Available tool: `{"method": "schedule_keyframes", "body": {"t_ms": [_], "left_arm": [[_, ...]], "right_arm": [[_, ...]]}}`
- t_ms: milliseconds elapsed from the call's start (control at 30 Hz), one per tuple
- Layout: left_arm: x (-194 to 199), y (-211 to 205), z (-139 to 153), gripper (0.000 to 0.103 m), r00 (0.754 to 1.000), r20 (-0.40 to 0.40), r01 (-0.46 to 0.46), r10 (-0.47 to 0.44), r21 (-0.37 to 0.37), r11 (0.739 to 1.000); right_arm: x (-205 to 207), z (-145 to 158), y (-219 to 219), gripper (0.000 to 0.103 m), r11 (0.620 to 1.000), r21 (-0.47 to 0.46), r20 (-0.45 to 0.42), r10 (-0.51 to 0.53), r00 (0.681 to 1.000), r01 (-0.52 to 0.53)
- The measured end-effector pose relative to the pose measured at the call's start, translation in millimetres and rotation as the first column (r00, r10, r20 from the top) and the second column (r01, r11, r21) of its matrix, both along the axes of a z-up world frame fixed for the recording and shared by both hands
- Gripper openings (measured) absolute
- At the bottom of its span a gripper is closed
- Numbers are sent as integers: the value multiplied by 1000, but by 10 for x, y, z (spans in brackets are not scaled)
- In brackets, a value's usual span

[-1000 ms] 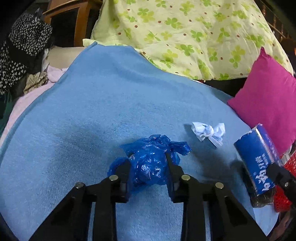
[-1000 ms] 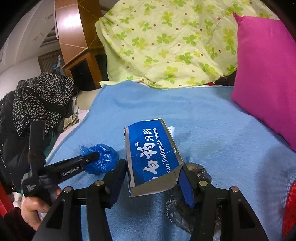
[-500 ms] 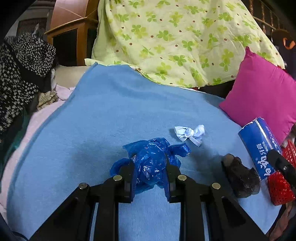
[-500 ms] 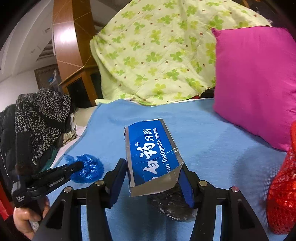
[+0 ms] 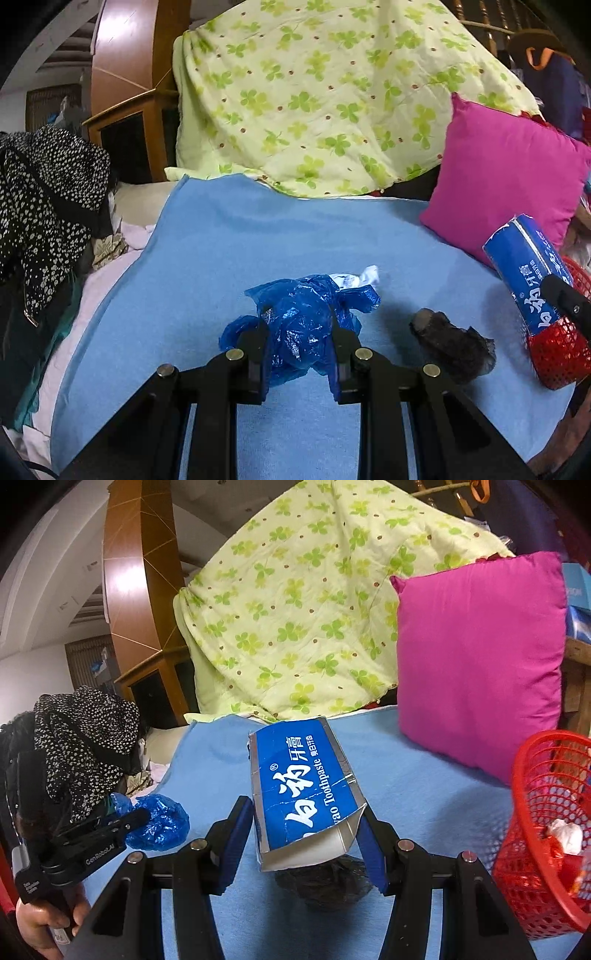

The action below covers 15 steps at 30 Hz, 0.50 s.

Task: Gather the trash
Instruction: 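Carry both items over the red basket and open both tools to drop them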

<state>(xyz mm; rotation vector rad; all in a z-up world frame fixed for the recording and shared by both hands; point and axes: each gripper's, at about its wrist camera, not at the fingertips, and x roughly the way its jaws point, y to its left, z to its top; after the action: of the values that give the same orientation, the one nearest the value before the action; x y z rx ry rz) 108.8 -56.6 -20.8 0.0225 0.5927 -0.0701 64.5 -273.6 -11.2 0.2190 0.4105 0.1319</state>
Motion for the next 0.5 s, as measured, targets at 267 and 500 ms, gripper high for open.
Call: {"method": "schedule_keyframes", "body": {"t_ms": [267, 500], "left_arm": [[-82, -242, 92, 26, 999, 12, 46, -46, 14, 999], [-144, -529, 86, 26, 994, 14, 105, -106, 32, 994]], "right_arm": [[-204, 36, -175, 58, 1000, -7, 24, -28, 999, 28], [-322, 73, -323, 58, 999, 4, 41, -51, 998, 51]]}}
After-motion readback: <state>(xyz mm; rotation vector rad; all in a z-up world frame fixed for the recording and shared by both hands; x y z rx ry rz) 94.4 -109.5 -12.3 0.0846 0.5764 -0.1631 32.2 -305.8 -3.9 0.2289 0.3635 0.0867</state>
